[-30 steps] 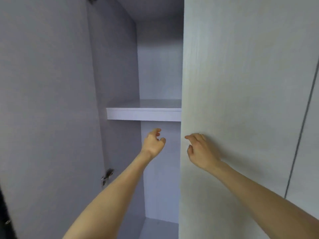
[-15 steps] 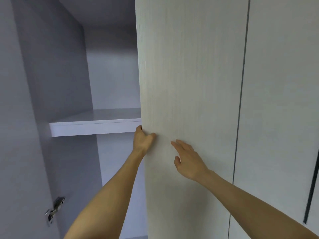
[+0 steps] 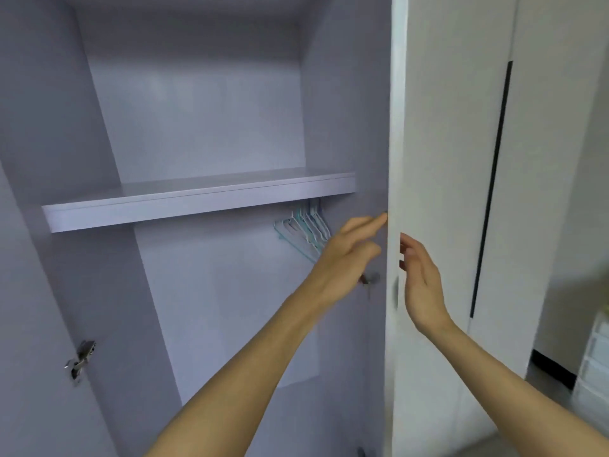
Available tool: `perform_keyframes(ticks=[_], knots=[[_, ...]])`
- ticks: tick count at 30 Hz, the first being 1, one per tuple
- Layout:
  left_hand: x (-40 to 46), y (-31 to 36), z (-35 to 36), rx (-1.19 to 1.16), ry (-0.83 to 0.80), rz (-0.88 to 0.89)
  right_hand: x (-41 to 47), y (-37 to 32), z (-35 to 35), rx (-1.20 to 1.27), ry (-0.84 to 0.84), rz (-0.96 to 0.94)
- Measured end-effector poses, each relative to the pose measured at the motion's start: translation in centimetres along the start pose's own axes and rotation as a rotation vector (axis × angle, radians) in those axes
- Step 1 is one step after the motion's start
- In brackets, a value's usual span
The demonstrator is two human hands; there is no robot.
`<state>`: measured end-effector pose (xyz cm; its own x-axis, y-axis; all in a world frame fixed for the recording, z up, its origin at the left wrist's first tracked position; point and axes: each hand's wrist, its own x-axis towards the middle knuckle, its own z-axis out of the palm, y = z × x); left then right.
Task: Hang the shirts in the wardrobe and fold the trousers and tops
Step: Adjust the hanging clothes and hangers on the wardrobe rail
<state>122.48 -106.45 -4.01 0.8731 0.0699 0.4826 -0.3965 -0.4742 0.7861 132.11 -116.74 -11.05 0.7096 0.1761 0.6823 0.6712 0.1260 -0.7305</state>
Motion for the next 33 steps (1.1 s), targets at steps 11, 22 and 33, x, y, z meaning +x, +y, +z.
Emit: perform_keyframes(ticks=[11,22,33], knots=[[9.1,-1.8,14.6,0.101,-0.296,0.024,1.7,0.2,-14.4,-0.149,0.225,0.208],[6.0,-4.8,20.9,0.372,-0.052,0.334,-1.8,1.7,-20.3,-0.503,0.184,0.342],[-7.4,-10.3,31.2,0.348,-0.942,0.315,-27.3,-0.1,-22.3,-0.635,0.537,1.005]])
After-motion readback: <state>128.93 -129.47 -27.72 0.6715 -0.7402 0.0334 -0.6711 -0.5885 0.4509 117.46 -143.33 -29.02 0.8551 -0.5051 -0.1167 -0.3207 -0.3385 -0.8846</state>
